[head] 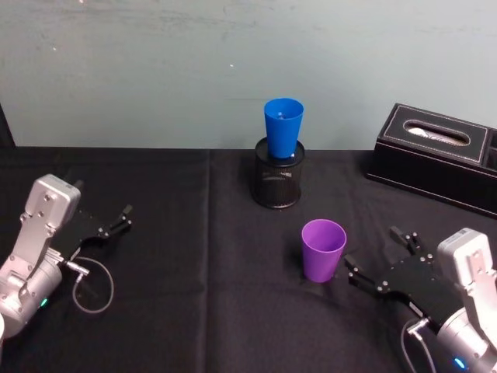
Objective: Pick up one cup with a gripper and tap it against the other cup.
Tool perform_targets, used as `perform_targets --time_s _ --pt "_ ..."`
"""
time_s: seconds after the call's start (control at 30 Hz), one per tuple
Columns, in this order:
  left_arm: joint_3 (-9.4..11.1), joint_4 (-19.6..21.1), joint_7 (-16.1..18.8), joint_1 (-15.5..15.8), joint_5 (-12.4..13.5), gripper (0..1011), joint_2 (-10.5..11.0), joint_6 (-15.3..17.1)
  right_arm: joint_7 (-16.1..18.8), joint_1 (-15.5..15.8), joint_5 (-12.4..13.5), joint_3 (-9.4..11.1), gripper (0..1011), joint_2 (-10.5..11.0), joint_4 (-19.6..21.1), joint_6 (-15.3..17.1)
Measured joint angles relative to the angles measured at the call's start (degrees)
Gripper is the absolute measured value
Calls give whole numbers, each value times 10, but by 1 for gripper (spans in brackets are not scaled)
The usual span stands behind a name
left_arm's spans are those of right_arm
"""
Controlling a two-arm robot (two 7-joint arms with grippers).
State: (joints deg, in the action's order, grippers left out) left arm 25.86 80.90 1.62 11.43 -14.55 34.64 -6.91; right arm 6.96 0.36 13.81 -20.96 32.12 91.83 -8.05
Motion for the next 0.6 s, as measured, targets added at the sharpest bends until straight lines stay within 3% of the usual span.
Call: perform_targets --time_s 0.6 --pt "0 0 0 0 0 1012 0 0 36 -26 -13 -11 1003 -51 -49 -21"
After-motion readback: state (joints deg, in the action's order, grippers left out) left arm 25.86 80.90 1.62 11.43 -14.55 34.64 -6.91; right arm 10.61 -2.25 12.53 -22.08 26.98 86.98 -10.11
